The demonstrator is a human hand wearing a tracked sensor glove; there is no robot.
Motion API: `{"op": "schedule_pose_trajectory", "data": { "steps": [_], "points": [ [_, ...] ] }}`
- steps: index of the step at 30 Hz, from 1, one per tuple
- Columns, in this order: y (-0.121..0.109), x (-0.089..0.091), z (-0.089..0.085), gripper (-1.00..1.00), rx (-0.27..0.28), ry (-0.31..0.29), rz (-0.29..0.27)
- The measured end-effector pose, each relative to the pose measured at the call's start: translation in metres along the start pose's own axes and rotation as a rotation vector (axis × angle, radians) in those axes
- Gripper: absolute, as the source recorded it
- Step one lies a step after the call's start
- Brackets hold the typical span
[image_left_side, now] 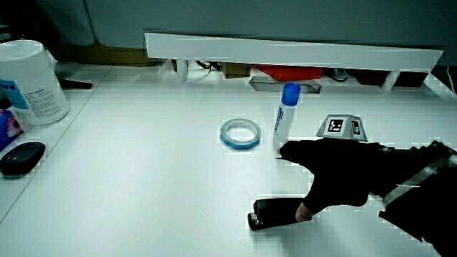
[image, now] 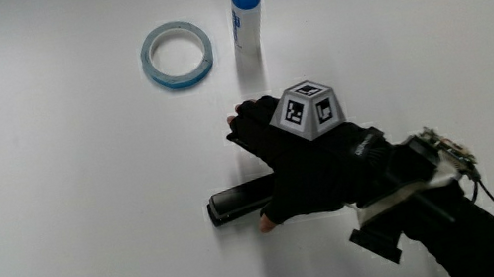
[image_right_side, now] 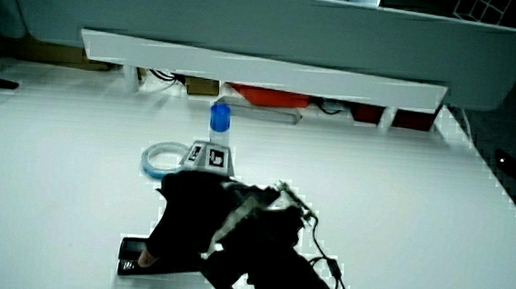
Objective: Pick stapper
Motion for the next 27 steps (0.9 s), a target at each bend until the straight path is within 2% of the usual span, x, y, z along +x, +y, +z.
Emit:
{"op": "schedule_pose_trajectory", "data": {
  "steps": [10,14,19,25,27],
  "points": [
    [0.034,-0.005,-0.020,0.00,-0.043,0.004,0.016],
    [0.047,-0.001,-0.031,0.00,-0.077,-0.003,-0.012],
    [0.050,0.002,-0.034,0.00,-0.053,0.014,0.001],
    [0.050,0.003,-0.033,0.32,-0.010,0.020,0.001],
    [0.051,0.004,-0.034,0.42,-0.012,0.017,-0.006]
  ]
}}
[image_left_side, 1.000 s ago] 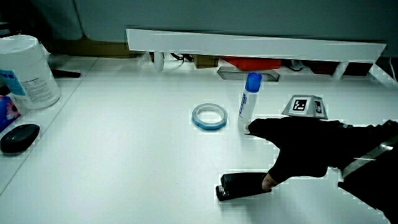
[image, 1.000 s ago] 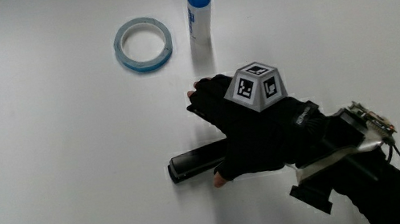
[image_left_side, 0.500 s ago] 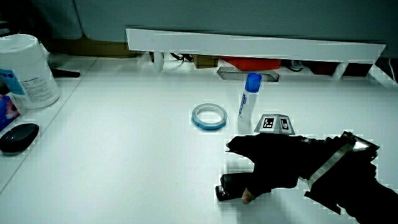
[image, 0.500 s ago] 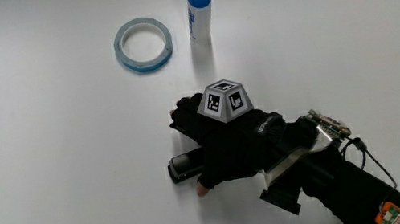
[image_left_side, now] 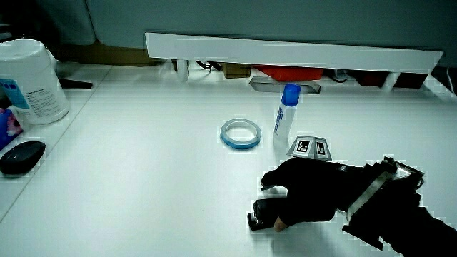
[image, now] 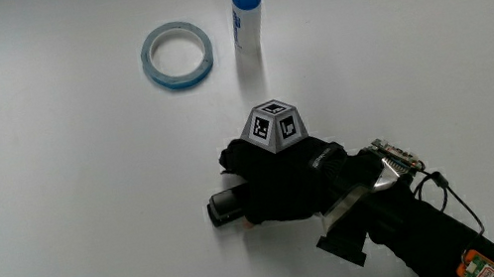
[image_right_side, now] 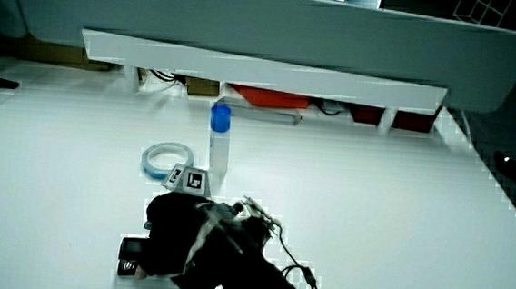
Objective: Pick stapper
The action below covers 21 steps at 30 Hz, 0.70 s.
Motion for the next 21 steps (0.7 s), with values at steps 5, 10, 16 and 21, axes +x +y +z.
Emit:
{"op": "schedule_pose_trajectory", "data": {
  "steps": [5,10,16,21],
  "points": [
    [-0.001,-0.003,0.001,0.68,0.041,-0.012,0.011],
    [-0.001,-0.003,0.000,0.95,0.071,-0.026,0.033],
    [-0.004,-0.005,0.002,1.00,0.077,-0.008,0.058],
    [-0.018,-0.010,0.021,1.00,0.145,-0.010,0.088]
  ]
}}
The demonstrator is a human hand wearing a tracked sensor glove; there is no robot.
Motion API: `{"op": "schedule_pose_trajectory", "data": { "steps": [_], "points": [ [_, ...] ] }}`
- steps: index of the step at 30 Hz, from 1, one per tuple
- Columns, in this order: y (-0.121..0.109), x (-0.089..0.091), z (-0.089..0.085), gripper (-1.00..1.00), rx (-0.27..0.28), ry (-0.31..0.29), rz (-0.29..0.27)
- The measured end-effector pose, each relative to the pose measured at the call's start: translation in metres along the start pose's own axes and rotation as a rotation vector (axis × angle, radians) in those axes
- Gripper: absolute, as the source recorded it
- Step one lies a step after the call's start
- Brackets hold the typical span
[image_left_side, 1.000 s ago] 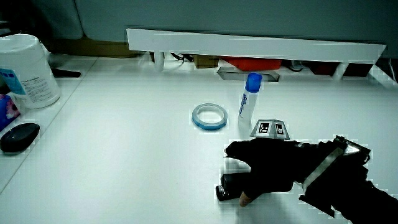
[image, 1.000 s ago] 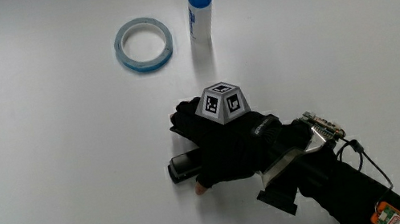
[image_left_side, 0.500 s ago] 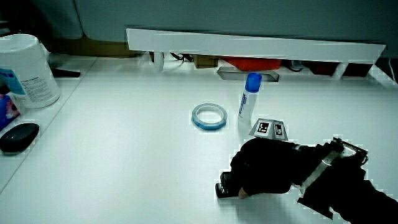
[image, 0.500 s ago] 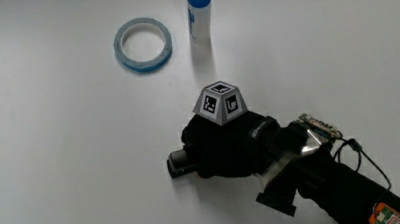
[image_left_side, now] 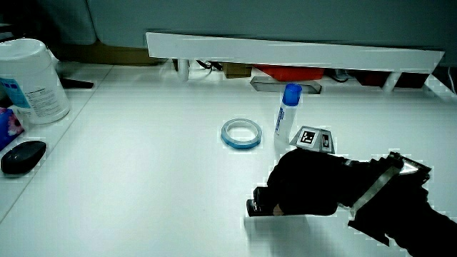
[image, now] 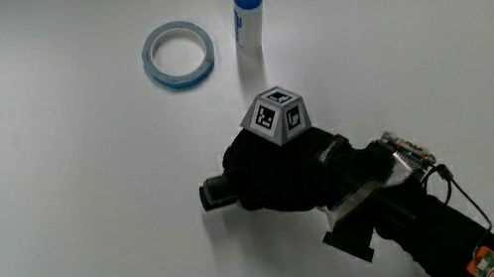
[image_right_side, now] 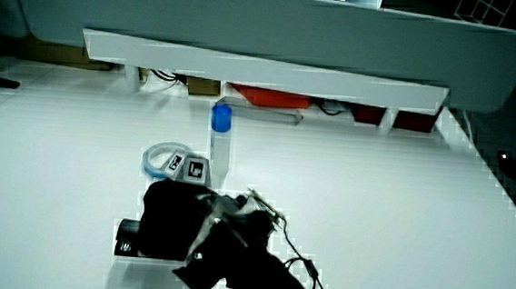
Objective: Pick stapper
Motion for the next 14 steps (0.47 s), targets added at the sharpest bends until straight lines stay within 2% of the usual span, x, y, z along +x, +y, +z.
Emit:
{"op": "schedule_pose_trajectory", "data": {
  "steps": [2,3,4,5,9,11,12,14],
  "points": [
    [-0.006,-0.002,0.011,1.00,0.041,-0.015,0.006],
    [-0.012,-0.007,0.021,1.00,0.056,0.015,0.033],
    [-0.016,-0.008,0.027,1.00,0.086,0.000,0.030],
    [-0.019,-0.007,0.032,1.00,0.113,0.015,0.034],
    [-0.023,-0.001,0.051,1.00,0.155,0.014,0.001],
    [-0.026,-0.004,0.061,1.00,0.197,0.017,0.012],
    [-0.023,0.002,0.063,1.00,0.205,0.010,-0.001],
    [-0.025,0.002,0.073,1.00,0.217,0.038,-0.007]
  ]
}}
